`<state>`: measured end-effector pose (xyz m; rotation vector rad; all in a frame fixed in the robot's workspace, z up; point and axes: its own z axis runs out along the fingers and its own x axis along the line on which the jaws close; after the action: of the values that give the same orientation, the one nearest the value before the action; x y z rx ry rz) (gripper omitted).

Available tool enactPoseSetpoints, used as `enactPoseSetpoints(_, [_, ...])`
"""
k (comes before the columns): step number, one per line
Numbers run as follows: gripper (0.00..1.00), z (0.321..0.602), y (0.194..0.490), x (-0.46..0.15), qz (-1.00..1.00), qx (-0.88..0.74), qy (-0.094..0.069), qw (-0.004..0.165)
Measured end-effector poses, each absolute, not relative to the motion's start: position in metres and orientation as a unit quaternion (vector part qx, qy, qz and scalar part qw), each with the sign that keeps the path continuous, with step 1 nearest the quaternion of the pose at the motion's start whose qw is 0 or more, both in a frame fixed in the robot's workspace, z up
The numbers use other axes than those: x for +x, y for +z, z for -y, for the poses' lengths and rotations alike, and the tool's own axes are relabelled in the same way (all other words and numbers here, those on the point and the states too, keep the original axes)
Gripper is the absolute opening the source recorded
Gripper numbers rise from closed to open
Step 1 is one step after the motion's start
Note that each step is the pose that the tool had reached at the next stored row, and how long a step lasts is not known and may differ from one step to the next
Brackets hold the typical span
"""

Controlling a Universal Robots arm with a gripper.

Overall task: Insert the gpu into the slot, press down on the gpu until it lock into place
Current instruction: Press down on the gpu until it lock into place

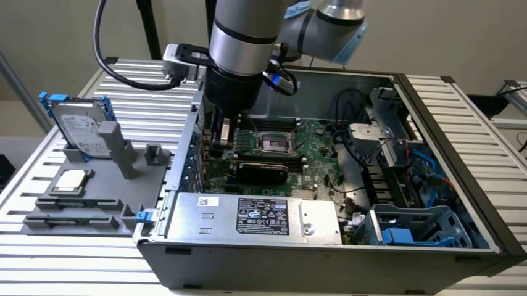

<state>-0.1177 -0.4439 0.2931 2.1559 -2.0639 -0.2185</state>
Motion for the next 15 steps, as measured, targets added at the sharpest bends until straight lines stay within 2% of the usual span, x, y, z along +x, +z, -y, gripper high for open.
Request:
enactPoseSetpoints(2, [0.11,0.4438,0.2945,-0.1176,0.687,0.718,-0.077,0.079])
enactPoseSetpoints(5, [0.11,0.4434,0.2950,-0.1176,0.686,0.717,-0.083,0.095])
enactPoseSetpoints(8, [0.11,0.4418,0.2949,-0.1176,0.686,0.715,-0.082,0.108])
enactPoseSetpoints(15, [0.11,0.4406,0.2948,-0.1180,0.689,0.711,-0.082,0.109])
